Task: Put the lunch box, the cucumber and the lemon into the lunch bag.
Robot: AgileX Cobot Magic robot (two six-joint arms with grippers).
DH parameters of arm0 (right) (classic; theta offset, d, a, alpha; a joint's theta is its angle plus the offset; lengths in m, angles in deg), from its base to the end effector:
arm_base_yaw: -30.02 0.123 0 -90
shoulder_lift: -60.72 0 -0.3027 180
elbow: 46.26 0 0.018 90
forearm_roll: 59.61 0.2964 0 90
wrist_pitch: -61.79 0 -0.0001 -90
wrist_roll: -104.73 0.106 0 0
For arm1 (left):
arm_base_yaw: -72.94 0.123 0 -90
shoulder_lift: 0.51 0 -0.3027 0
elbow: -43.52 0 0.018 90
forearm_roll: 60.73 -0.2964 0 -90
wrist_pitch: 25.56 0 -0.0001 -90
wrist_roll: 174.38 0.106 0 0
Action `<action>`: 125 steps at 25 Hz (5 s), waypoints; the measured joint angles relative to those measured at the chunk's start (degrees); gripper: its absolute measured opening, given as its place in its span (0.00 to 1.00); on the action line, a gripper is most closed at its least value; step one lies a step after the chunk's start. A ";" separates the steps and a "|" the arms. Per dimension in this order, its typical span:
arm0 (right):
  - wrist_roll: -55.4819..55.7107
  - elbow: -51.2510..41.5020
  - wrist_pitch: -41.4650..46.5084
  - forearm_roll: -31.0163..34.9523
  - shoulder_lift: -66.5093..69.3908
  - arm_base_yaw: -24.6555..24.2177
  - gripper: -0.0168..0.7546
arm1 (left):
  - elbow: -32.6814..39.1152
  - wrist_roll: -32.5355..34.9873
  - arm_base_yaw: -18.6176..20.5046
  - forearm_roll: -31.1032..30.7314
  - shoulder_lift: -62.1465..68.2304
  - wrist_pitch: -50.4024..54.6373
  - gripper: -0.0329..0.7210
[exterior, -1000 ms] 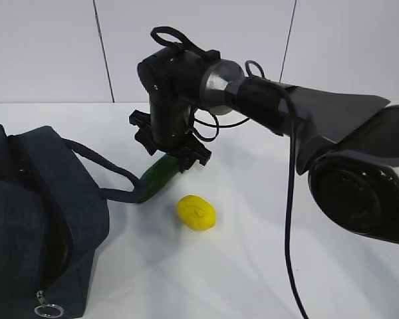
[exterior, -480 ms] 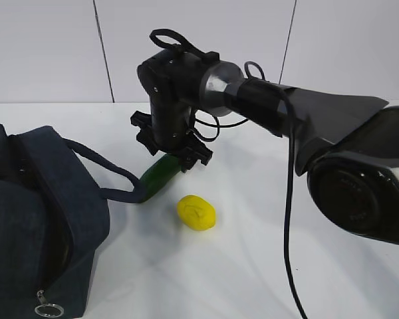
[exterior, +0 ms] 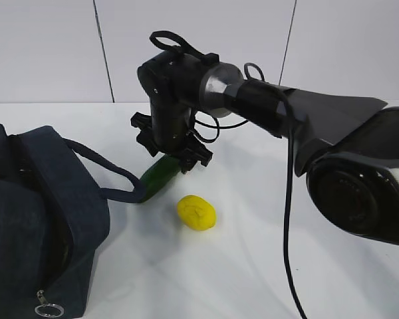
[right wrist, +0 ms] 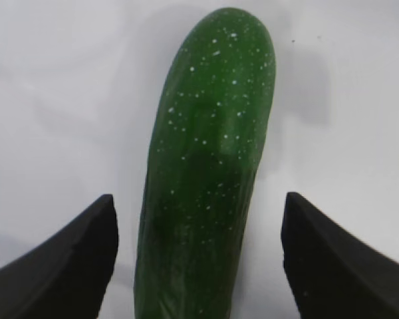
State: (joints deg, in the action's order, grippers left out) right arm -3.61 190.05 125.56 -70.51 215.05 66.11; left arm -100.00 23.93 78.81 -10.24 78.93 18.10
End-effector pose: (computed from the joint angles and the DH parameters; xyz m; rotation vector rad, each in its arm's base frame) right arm 0.4972 0.3401 0.1316 0.7790 2.6893 0.2099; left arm 0.2719 -0.0289 0.2318 -0.4227 2.5110 -0.8348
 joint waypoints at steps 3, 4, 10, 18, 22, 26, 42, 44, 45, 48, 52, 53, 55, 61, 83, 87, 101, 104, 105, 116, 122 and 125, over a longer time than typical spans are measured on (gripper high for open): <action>0.00 0.00 0.00 0.00 0.00 0.00 0.77 | 0.00 0.00 0.00 0.00 0.00 0.00 0.04; 0.00 0.00 0.00 0.10 0.00 0.00 0.77 | 0.00 0.00 0.00 0.00 0.00 0.00 0.04; 0.00 0.00 0.00 0.10 0.00 0.00 0.77 | 0.00 0.00 0.00 0.11 0.00 0.00 0.04; 0.00 0.00 0.36 0.95 0.22 0.00 0.76 | 0.00 0.00 0.00 0.36 0.00 0.00 0.04; 0.00 0.00 0.87 2.90 0.44 0.00 0.76 | 0.00 0.00 0.00 0.36 0.00 0.00 0.04; 0.00 0.00 1.01 3.28 0.53 0.00 0.76 | 0.00 0.00 0.00 0.36 0.00 0.00 0.04; -0.31 0.00 2.54 6.02 0.53 0.00 0.65 | 0.00 0.00 0.00 1.04 0.00 0.00 0.04; -0.31 0.00 2.63 6.14 0.53 0.00 0.64 | 0.00 0.00 0.00 1.04 0.00 0.00 0.04; -0.31 0.00 2.67 6.14 0.53 0.00 0.63 | 0.00 0.00 0.00 1.04 0.00 0.00 0.04; -0.45 0.00 2.67 6.39 0.53 0.00 0.59 | 0.00 0.00 0.00 1.04 0.00 0.00 0.04; -0.45 0.00 2.76 6.39 0.53 0.00 0.51 | 0.00 0.00 0.00 1.04 0.00 0.00 0.04; -0.45 0.00 2.76 6.48 0.53 0.00 0.50 | 0.00 0.00 0.00 1.04 0.00 0.00 0.04; -0.45 0.00 2.76 6.48 0.53 0.00 0.49 | 0.00 0.00 0.00 1.04 0.00 0.00 0.04; -2.19 0.16 4.05 6.48 0.53 0.00 0.49 | 0.00 0.00 0.00 1.04 0.00 0.00 0.04; -57.39 20.37 7.83 9.20 0.53 0.00 0.49 | 0.00 0.37 0.00 1.17 0.00 -0.13 0.04; -65.97 20.46 8.05 16.32 -1.29 0.00 0.49 | 0.00 0.64 0.00 1.17 0.00 -0.13 0.04; -67.56 20.69 8.38 28.88 -11.58 0.00 0.49 | 0.00 1.11 0.00 1.26 0.00 -0.13 0.04; -67.56 20.81 8.38 30.23 -12.13 0.00 0.49 | 0.00 1.11 0.00 1.26 0.00 -0.13 0.04; -67.56 20.81 8.49 30.37 -12.13 0.00 0.49 | 0.00 1.13 0.00 1.26 0.00 -0.13 0.04; -69.77 20.81 8.58 25.34 -12.13 0.00 0.49 | 0.00 1.84 0.00 1.26 0.00 -0.01 0.04; -69.85 20.81 8.58 24.60 -12.13 0.00 0.49 | 0.00 1.96 0.02 1.26 0.00 1.14 0.04; -70.11 20.81 8.58 24.60 -12.03 0.00 0.49 | 0.00 1.96 0.12 1.26 0.00 1.42 0.04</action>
State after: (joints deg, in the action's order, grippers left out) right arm -73.73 210.86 134.14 -45.91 203.02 66.11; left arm -100.00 25.89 78.93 -8.98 78.93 19.52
